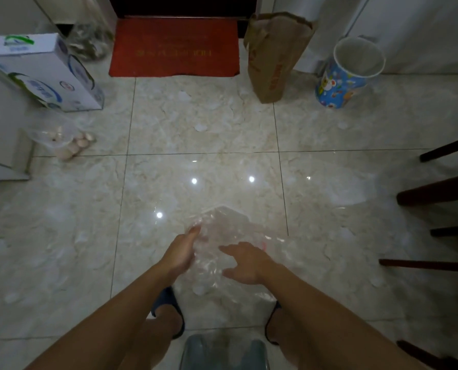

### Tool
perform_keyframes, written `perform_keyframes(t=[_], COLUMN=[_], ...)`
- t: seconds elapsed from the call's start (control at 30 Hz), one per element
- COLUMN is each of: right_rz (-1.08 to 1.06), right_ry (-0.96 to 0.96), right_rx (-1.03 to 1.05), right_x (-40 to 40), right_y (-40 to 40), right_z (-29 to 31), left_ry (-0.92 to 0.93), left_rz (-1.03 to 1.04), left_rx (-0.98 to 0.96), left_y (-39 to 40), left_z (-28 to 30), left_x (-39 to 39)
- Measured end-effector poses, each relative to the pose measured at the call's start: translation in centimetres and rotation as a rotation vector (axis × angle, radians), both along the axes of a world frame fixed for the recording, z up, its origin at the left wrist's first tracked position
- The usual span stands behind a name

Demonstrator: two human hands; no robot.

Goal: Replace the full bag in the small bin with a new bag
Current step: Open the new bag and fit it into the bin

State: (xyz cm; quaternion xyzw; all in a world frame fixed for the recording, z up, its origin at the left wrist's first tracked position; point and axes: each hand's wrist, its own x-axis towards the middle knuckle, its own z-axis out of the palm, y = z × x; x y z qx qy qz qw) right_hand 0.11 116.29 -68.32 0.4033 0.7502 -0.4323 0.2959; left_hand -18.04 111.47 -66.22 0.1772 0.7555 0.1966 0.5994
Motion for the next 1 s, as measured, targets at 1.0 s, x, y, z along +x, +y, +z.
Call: perform_keyframes(t=[1.0], right_rz=[0.091], right_ry=[-0.171], right_rx=[0.273], right_x=[-3.9], right_y=[-1.3], right_z=[-18.2], left_ry=[0.278], left_rz=[-0.328], left_rx=[0.192], left_y=[-2.3], left_z=[-11.4], left_x=[-5.2])
